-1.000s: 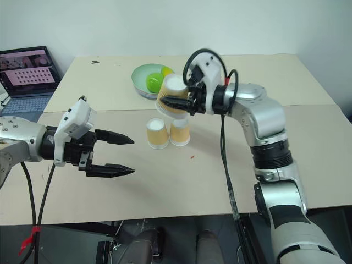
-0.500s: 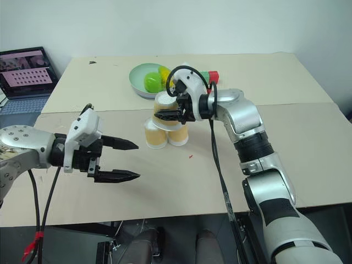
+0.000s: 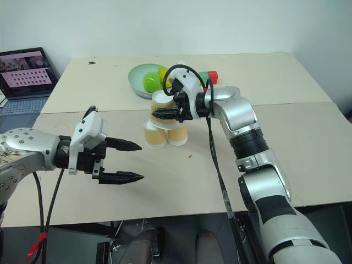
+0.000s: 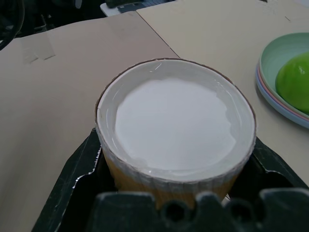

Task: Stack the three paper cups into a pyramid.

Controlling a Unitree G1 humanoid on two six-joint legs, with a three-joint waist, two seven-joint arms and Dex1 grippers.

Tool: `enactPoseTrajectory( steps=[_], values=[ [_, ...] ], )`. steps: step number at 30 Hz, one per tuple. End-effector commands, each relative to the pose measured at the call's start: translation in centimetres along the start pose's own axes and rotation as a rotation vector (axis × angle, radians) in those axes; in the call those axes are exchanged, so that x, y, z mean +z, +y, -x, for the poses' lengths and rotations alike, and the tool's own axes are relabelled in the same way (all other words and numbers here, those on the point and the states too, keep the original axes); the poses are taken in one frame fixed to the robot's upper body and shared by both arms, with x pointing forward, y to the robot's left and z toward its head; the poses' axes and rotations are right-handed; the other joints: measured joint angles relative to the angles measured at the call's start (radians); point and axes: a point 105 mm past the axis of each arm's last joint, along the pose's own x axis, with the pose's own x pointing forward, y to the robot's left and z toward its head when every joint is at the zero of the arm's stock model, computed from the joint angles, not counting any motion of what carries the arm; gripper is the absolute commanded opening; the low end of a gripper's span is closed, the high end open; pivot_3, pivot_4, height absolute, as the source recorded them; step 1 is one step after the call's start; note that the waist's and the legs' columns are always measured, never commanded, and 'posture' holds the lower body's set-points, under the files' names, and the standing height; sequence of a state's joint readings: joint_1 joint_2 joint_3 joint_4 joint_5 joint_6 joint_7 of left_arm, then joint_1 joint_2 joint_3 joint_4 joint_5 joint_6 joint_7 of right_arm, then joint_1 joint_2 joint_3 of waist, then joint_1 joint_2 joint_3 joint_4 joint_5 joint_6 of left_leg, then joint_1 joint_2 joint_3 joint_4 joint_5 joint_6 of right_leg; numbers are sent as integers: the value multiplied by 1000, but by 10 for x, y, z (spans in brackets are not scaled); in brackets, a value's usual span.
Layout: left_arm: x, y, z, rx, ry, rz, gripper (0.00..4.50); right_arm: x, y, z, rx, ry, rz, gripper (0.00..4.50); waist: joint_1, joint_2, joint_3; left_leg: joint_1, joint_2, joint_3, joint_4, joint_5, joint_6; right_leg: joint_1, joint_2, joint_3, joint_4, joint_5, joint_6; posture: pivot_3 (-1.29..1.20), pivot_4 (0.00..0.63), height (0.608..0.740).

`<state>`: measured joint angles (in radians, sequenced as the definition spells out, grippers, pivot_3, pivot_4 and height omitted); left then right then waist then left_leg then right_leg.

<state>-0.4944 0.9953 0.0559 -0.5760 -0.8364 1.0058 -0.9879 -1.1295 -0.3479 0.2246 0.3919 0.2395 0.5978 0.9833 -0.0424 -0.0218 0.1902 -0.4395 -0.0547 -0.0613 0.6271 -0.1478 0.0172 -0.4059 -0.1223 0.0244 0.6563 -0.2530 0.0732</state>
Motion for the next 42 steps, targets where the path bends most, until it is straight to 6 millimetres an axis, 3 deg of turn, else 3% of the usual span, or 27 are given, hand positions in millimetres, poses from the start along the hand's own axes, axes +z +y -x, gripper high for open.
enactPoseTrajectory(
  steps=[1, 9, 14, 26, 32, 37, 42],
  values=[
    [6, -4, 0, -6, -11, -39, 4500, 24, -3, 3, -9, -60, 77, 3001, 0, 0, 0, 0, 0, 0, 0, 0, 0, 0, 0, 0, 0, 0, 0, 0, 150, 740],
    [5, -3, 1, 1, -4, -34, 4500, 22, -9, 1, -23, -62, 89, 3001, -1, 0, 0, 0, 0, 0, 0, 0, 0, 0, 0, 0, 0, 0, 0, 0, 150, 740],
    [5, -3, 1, 2, -3, -34, 4500, 21, -11, 1, -32, -59, 94, 4419, -1, 0, 0, 0, 0, 0, 0, 0, 0, 0, 0, 0, 0, 0, 0, 0, 150, 740],
    [5, -2, 0, 6, -3, -38, 4500, 22, -12, 3, -37, -62, 90, 4419, -1, 0, 0, 0, 0, 0, 0, 0, 0, 0, 0, 0, 0, 0, 0, 0, 150, 740],
    [5, -1, -1, 4, 0, -40, 4500, 29, -12, 16, -22, -66, 94, 4419, -1, 0, 0, 0, 0, 0, 0, 0, 0, 0, 0, 0, 0, 0, 0, 0, 150, 740],
    [5, 1, -2, 1, 0, -41, 4500, 44, -12, 29, -21, -97, 80, 4419, 0, 0, 0, 0, 0, 0, 0, 0, 0, 0, 0, 0, 0, 0, 0, 0, 150, 740],
    [5, 2, -4, -9, -3, -49, 4500, 72, -6, 46, -9, -181, 65, 4419, -1, 0, 0, 0, 0, 0, 0, 0, 0, 0, 0, 1, 0, 0, 0, 0, 150, 740]
  ],
)
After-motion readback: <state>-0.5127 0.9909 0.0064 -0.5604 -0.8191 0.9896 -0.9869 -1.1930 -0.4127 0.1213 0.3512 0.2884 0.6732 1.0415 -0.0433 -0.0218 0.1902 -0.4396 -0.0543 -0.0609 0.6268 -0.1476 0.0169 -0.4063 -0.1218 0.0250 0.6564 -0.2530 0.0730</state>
